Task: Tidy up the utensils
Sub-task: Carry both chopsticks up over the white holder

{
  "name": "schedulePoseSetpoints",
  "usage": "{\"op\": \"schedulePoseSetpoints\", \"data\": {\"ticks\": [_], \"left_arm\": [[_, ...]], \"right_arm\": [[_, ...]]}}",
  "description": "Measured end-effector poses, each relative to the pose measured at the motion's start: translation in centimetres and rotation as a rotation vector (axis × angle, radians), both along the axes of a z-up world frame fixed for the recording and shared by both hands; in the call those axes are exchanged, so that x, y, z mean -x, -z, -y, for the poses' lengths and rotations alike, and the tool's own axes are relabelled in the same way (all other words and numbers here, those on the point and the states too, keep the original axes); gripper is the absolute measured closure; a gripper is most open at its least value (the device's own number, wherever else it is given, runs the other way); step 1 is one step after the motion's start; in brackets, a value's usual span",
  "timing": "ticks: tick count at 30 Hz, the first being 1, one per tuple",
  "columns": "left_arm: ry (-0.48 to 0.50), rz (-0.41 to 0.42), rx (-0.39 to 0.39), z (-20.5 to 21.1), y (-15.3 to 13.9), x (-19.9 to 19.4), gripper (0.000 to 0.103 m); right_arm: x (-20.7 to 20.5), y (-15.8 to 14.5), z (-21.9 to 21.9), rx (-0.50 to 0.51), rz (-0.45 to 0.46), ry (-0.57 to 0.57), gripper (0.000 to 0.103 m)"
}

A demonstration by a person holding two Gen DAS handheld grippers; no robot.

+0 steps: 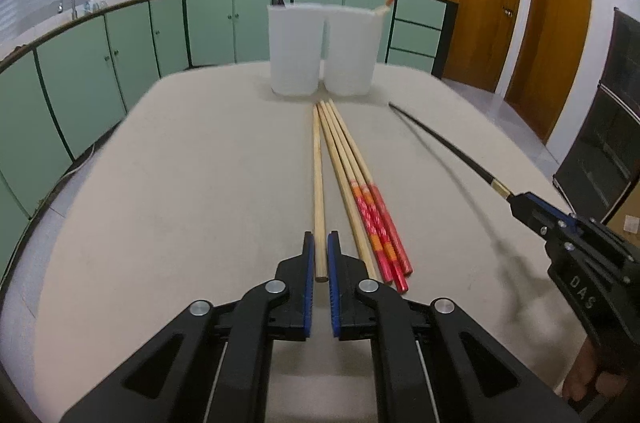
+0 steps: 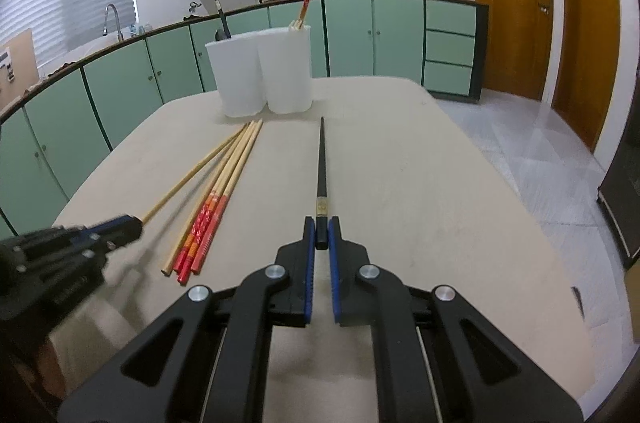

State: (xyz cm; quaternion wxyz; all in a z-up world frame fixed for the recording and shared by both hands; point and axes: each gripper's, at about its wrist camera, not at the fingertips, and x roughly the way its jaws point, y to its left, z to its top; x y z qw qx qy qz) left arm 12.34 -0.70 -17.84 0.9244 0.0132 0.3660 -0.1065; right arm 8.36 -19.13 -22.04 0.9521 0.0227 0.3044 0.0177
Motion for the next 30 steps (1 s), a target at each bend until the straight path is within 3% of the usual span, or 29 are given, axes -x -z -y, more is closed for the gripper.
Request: {"op": "schedulePoseSetpoints", "data": {"ticks": [9,18,30], "left_arm": [[0.007,0.139,0.026,-0.9,-6.0,0.2,0.097],[0.027,0.259,0.044,-0.7,-11.2,-3.1,0.097],[0.047,0.29,0.078,-0.9,-15.4,-7.3,0.097]], "right_arm": [[0.1,-3.9,0.6,0.015,0.067,-0.014,0.097],[-3.2,-10.3,1.5,0.005,0.107,-0.061,0.097],[-9.9,-17.7,2.6,-0.074,0.072,-0.17,0.097]]}}
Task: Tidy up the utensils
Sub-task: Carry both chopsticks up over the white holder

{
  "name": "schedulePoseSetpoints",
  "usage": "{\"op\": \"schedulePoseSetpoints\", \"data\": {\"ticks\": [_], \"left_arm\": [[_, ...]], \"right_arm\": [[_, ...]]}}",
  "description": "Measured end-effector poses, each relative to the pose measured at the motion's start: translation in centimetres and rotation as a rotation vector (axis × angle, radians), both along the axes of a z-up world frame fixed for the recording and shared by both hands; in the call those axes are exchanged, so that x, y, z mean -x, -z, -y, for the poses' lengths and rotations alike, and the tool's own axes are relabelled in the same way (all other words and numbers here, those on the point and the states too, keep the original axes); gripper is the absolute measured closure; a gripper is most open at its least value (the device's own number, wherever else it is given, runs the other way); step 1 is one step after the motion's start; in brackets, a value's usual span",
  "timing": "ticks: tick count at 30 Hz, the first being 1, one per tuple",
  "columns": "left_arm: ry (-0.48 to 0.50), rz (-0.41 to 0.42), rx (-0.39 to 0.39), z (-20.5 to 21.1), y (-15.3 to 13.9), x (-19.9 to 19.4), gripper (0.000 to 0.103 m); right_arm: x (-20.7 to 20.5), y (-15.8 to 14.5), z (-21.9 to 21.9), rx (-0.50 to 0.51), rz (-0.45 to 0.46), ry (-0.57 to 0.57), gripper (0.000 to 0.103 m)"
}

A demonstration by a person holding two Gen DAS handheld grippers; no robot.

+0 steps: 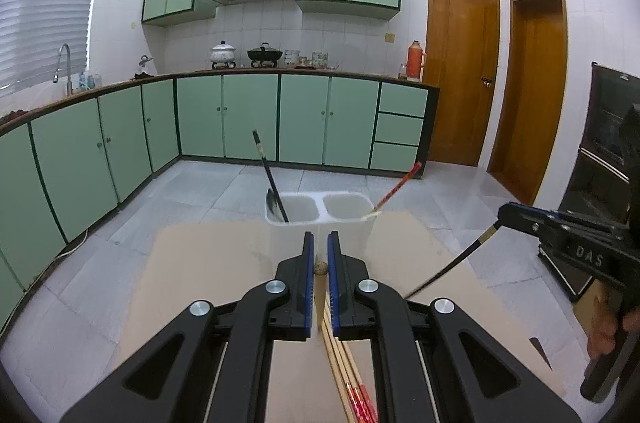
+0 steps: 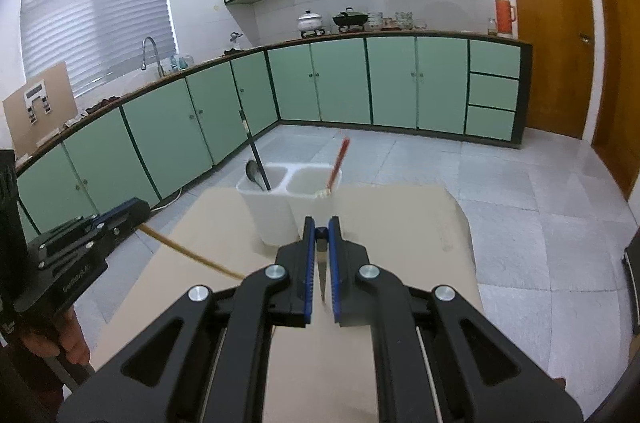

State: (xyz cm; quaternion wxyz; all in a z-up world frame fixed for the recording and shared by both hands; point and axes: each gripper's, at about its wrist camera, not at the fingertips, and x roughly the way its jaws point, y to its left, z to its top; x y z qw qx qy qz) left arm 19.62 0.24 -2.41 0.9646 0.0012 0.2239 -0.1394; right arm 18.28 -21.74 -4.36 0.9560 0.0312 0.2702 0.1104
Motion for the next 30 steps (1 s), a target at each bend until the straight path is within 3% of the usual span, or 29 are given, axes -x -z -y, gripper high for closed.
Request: {"op": "schedulePoseSetpoints", "data": {"ticks": [8,16,25,30], "left_arm": [[0.033,0.029,0.01,-0.3,-2.4,0.5,0.097],[0.048,0.123,0.013,-0.3,-6.1,0.0,0.097],[0.033,0.269,0.009,0.6,-11.3,-4.2,0.097],[0.018,0.305,0.021,1.1,-12.1,-7.9,0.097]], "right_arm": [[-1.7,-2.6,-0.2,-0.012,0.004,-0.068,0.097],[-4.0,-7.1,-0.4,-0.046,0.067,-0.117,0.097],[-8.7,-13.0,-0.7,-0.045,0.179,-0.115,0.097],[-12.2,-13.0,-0.8,-0.025,0.192,-0.088,0.097]]}}
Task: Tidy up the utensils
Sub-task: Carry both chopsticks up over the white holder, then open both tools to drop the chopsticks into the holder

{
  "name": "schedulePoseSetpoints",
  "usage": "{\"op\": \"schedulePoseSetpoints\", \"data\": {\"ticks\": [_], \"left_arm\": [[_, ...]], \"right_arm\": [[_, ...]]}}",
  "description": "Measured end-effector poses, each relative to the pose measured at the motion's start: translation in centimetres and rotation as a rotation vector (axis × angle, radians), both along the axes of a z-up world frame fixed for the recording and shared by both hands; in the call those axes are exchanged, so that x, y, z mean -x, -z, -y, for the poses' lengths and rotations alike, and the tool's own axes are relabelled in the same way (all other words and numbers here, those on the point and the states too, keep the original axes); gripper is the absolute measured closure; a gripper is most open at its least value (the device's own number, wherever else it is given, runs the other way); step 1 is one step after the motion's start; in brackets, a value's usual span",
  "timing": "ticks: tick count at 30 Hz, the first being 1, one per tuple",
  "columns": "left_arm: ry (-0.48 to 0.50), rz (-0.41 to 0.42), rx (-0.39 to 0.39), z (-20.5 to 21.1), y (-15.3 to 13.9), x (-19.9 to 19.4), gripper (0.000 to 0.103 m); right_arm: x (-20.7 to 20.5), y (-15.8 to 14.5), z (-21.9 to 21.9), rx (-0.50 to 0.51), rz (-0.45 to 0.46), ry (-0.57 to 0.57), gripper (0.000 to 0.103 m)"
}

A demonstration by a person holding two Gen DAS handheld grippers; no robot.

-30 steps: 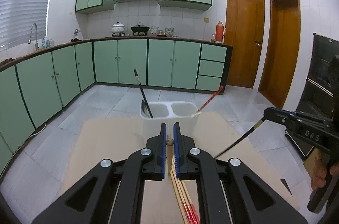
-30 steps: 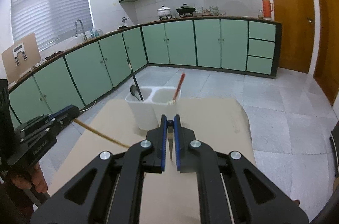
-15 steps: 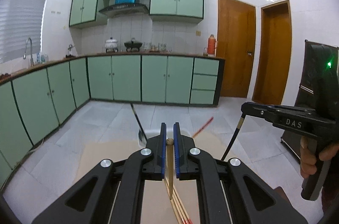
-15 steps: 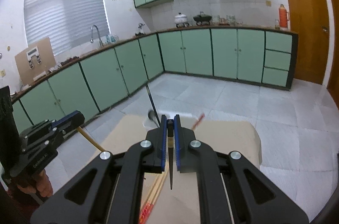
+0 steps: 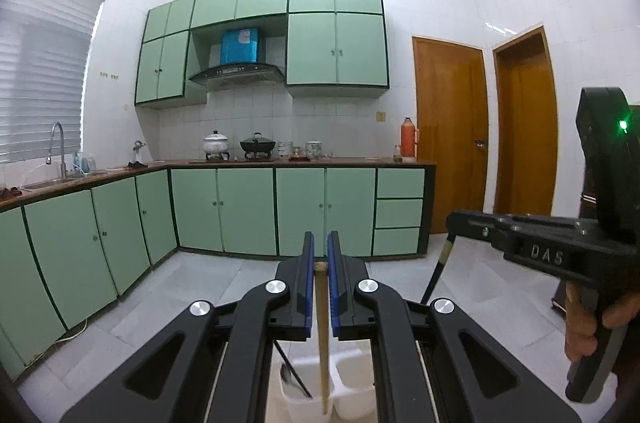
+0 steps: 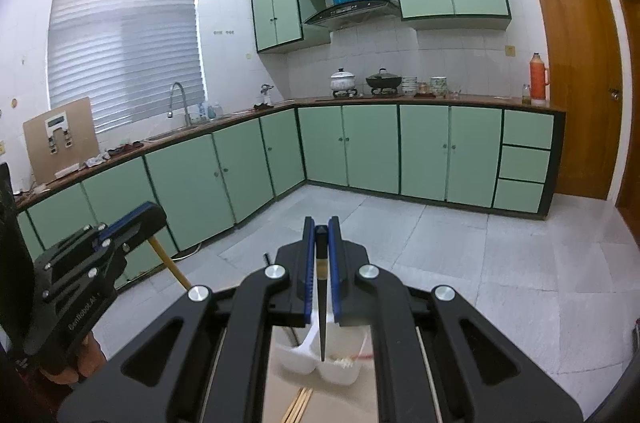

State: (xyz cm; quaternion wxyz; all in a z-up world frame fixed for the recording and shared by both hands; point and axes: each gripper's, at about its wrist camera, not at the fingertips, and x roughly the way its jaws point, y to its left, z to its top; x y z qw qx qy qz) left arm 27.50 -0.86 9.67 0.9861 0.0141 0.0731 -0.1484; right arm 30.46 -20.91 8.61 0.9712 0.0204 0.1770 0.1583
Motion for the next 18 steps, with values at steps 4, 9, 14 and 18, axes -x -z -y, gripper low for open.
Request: {"op": "schedulePoseSetpoints", "data": {"ticks": [4,9,14,18], "left_arm": [[-0.008,0.003,0.011,0.5,0.9,-3.2,0.097],[-0.007,-0.026,0.02,1.1,3.1,-6.2,0.097],[-0.004,-0.103,-0.002,1.3,6.5,-8.4,0.097],[-0.004,-0.18,-0.007,1.1,8.7,-9.5,0.094]], "right_arm": [[-2.8,1.7,0.1,-0.001,-0.027,0.011,0.097],[-5.3,5.2,0.0,-0.002,-0.09,0.023,0.097],[-6.6,8.2,-0.7,0.014,-0.148,0.013,0.097],[-6.3,9.7,-1.0,0.02,-0.17,0.012,0.094]]}}
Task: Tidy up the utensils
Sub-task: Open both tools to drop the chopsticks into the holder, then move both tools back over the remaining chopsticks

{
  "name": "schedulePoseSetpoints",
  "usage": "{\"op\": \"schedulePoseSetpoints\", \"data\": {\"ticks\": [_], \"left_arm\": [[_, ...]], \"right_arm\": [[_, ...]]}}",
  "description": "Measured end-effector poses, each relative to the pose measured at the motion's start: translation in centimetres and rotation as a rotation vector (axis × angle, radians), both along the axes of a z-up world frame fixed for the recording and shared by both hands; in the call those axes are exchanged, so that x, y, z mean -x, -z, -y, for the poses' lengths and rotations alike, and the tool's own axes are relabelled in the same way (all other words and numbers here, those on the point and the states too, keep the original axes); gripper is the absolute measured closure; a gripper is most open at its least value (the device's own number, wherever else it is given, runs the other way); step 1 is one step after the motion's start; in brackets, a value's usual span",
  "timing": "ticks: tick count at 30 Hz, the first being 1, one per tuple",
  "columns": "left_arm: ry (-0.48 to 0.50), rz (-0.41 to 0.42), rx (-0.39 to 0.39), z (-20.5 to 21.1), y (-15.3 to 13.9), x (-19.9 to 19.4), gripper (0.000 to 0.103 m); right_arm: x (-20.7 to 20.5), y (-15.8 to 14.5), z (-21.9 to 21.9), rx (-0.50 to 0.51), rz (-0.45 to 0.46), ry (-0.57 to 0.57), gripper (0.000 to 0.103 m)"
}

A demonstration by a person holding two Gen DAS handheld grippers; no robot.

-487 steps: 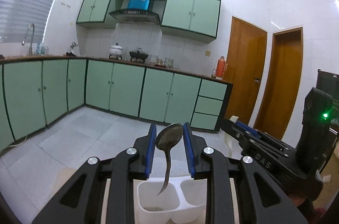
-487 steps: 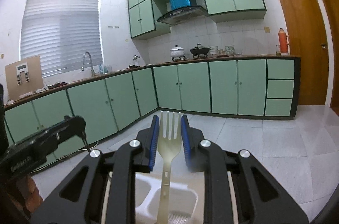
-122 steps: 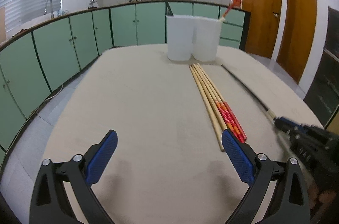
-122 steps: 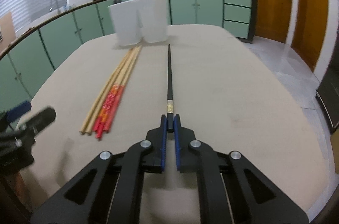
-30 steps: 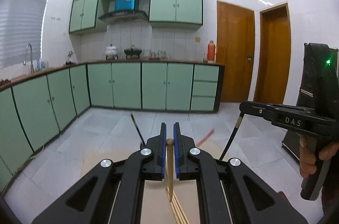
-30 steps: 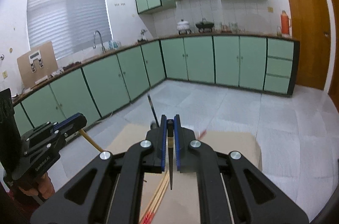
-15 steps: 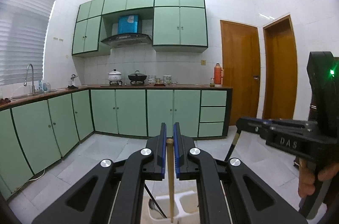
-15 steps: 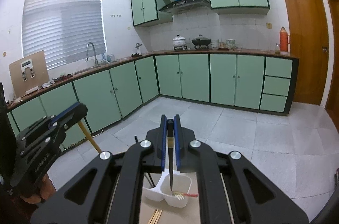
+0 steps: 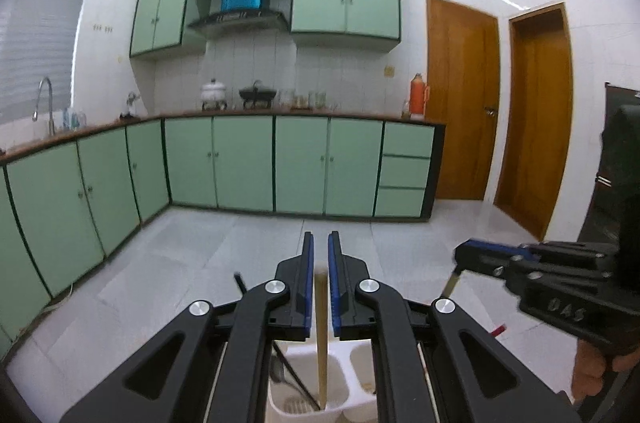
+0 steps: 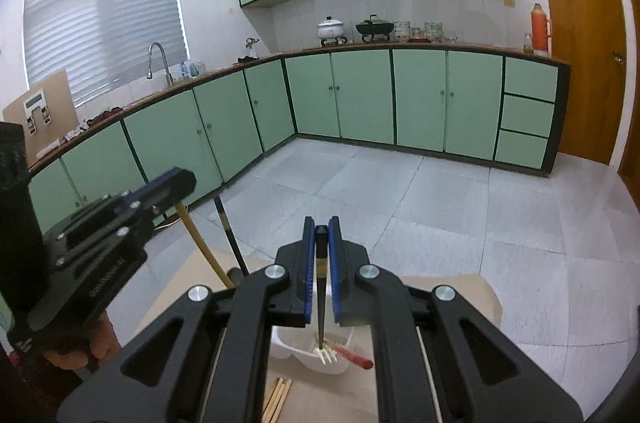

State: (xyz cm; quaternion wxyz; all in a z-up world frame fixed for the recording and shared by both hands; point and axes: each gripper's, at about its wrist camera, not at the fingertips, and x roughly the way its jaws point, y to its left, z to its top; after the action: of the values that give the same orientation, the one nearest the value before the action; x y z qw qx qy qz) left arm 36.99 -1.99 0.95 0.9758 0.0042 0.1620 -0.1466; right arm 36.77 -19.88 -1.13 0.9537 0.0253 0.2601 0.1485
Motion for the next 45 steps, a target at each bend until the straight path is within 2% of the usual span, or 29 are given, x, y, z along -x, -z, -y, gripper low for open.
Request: {"op": "schedulePoseSetpoints", "data": {"ticks": [3,4,6,8,15,20,24,28,36,45], "left_arm": [[-0.004,-0.016,-0.004,-0.4,0.7,0.5,0.084],[-0.006,-0.014,-0.006,-0.6,0.7,0.7,0.08],[-0.013,-0.007,-0.007,-1.0,0.6,1.7,0.073],[-0.024,0.0,-0.007,-1.4,0.2,2.4,0.065],[-0.05,0.014,0.014,-2.9,-0.8,6.8,0.041],[-0.067,-0.002,0.023,-3.8,0.2,10.9,0.029],[-0.079,-0.022,0.031,-4.4,1.8,13.8,0.021],[-0.089,-0.021,0.031,-4.6,3.5,16.5,0.006],[-0.082,-0.061,0.032,-5.1,6.4,20.1,0.006],[-0.097,-0.113,-0.035,-5.2,10.2,22.9,0.006]], "right_arm": [[1.0,0.1,0.4,-0.003,0.015,0.017,0.092],[1.3,0.1,0.5,-0.007,0.02,0.025,0.084],[2.3,-0.4,1.1,-0.018,0.041,0.04,0.076],[3.2,-0.8,1.7,-0.017,0.061,0.051,0.075],[8.4,-1.6,3.3,-0.015,0.141,0.08,0.052],[13.0,0.1,4.1,-0.029,0.149,0.106,0.035],[16.4,2.5,4.6,-0.047,0.155,0.153,0.013],[19.3,4.9,4.5,-0.022,0.17,0.192,0.006],[22.8,8.3,4.0,-0.015,0.141,0.213,0.006],[24.8,12.6,3.0,-0.009,0.073,0.246,0.006]]}}
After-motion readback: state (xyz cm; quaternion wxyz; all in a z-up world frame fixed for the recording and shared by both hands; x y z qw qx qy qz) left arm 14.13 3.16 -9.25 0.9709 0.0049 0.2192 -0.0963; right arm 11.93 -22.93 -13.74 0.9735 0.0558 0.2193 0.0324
